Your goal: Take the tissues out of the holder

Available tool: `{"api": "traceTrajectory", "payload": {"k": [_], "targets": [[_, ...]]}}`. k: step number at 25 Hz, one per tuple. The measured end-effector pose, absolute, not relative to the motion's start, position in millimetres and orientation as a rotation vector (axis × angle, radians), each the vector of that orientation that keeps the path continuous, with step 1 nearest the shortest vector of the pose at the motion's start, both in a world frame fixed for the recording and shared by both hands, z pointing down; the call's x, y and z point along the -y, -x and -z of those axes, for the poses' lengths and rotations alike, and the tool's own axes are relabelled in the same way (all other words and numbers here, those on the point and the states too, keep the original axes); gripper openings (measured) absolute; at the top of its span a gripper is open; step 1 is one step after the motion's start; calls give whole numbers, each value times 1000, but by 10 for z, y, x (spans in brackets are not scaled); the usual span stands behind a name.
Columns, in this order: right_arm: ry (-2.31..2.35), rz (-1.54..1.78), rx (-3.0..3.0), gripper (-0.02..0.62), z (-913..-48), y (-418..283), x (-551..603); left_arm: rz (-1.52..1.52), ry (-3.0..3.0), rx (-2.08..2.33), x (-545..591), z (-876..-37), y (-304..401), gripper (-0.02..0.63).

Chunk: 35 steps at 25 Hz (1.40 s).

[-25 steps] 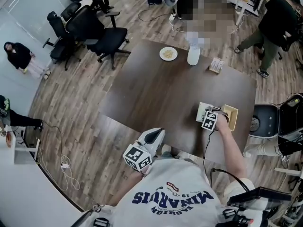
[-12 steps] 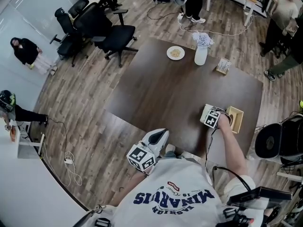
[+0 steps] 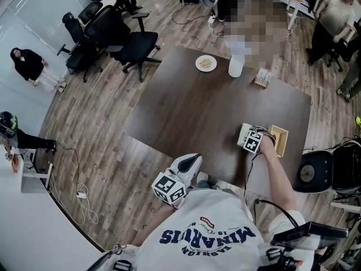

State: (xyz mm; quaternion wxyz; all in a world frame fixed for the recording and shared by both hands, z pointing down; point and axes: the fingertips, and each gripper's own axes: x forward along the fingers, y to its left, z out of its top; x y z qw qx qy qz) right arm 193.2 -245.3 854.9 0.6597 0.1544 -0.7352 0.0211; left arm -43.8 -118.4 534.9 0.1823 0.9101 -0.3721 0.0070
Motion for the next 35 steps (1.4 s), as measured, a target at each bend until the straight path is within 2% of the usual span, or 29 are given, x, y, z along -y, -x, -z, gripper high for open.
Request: {"api": "traceTrajectory", "payload": {"k": [9,17,19,21,23,24,28,35], "targets": [[-631,-73,1910,383,-7754,-1923,2432,-23,-2610,976,1233,-5297,302,5],[-1156,-250,2274,375,-6398,-2050,2143,-8,-2677,884,1282,-5180,99,5],[-1284,-253,2357,325,-6017,-2084,1971,-2,-2701,853,1287,-5106,41,5],[-1416,-242,2421,228,-5692,-2146,1790,5,-2726,823,1295,-5041,-24,5],[-1543,-234,2459,99,-5450,-2222,1614,12,-2750,792,1314,-4981,-96,5],[-1592,-230,2468,65,-5359,-2250,1533,15,-2760,779,1324,-4951,-131,5],[-1691,-223,2484,8,-5147,-2202,1259,20,-2798,741,1331,-4851,-223,5],[-1767,-252,2520,8,-5186,-2004,948,-6,-2866,662,1250,-4879,-490,5]]}}
